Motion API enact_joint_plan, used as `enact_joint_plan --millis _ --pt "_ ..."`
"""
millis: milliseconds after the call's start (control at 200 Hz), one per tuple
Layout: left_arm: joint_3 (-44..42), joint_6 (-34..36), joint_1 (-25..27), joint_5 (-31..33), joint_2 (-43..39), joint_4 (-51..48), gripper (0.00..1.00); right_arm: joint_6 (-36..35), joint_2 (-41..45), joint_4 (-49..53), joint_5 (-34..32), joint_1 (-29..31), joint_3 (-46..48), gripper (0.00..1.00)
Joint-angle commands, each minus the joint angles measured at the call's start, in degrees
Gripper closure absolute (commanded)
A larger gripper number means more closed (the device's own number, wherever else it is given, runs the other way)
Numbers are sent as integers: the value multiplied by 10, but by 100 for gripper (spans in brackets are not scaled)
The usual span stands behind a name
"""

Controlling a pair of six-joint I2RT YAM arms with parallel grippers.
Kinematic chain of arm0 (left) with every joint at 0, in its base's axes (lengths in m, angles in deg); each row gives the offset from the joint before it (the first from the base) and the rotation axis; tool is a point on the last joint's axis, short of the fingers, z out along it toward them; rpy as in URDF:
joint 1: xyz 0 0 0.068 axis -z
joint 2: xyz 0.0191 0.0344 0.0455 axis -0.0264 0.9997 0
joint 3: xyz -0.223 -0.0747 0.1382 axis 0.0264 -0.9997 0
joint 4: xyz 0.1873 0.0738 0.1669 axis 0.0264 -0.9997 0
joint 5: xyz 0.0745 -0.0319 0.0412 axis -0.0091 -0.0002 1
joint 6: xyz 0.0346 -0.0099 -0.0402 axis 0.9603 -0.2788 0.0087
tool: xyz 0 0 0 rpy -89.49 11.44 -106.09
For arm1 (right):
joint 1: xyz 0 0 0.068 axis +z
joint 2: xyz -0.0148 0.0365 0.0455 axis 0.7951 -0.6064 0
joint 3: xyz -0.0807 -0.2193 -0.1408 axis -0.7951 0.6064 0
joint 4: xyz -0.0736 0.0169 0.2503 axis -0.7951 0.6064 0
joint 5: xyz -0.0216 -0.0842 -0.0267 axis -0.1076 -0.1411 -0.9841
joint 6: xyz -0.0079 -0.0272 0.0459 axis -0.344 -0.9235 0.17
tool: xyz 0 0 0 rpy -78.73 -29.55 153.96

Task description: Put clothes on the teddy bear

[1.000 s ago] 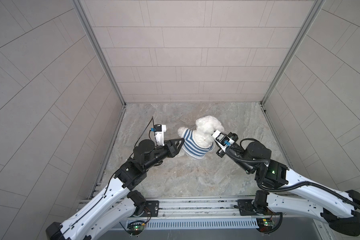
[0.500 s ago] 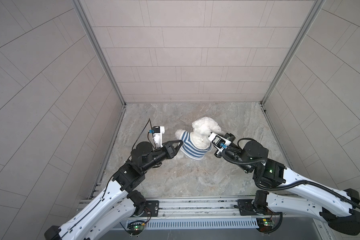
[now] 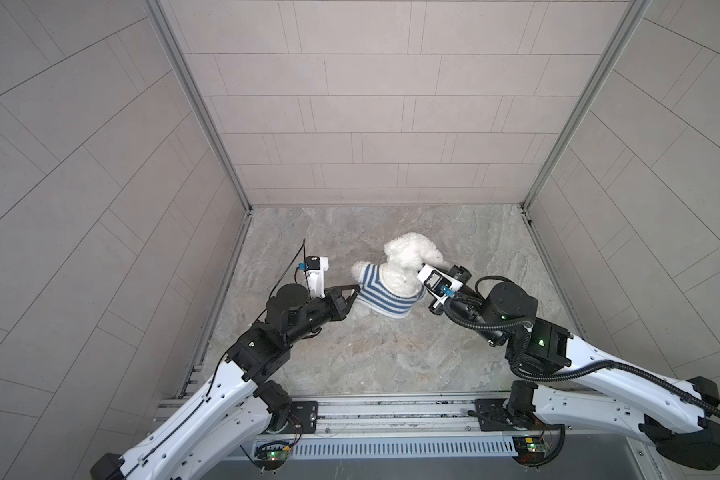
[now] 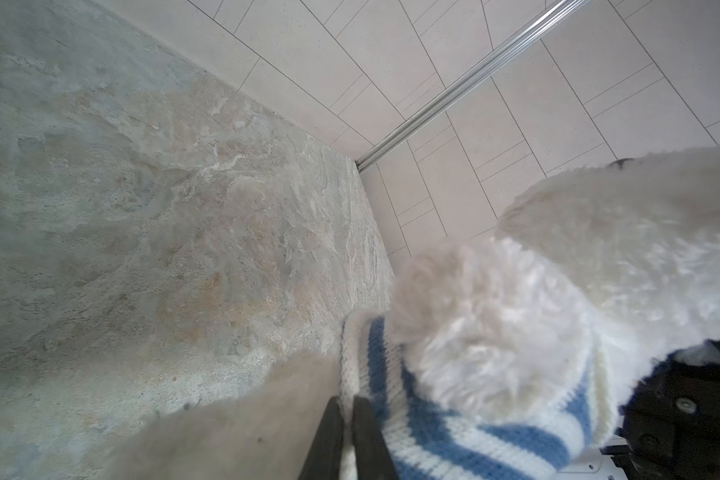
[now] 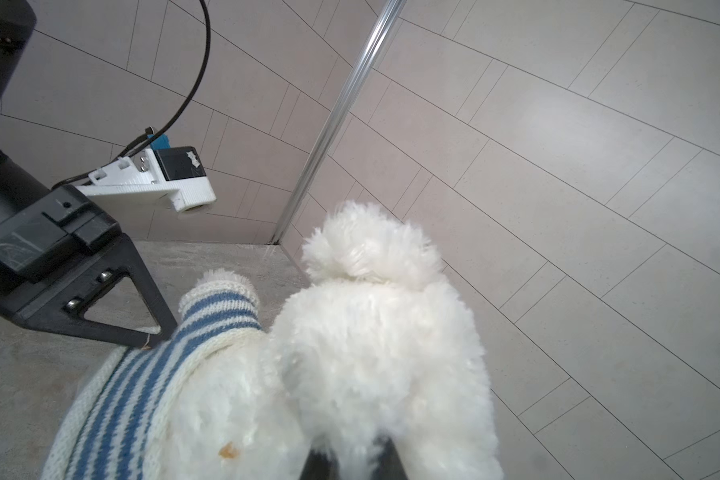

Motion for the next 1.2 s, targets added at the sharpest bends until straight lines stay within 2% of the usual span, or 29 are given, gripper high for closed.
enact_joint_plan --millis 0,235,406,571,761,881,986,1196 --pt "-3 22 -4 -1 -9 17 82 4 7 -44 -27 0 -15 100" --pt "30 95 -4 20 -45 -39 63 11 -14 -39 -95 1 -35 100" --pt "44 130 -3 2 -60 -49 52 63 -46 -36 -249 1 -65 100" --pt "41 127 20 -15 -39 -13 52 144 -89 16 -369 1 -116 100" --pt "66 124 95 40 32 27 55 241 -145 139 -413 1 -210 100" --pt "51 89 117 42 88 115 59 308 -172 192 -432 1 -247 100" --pt "62 89 139 70 131 152 61 368 -181 223 -449 2 -261 100" --pt "68 92 159 135 178 209 64 401 -187 239 -453 2 -265 100"
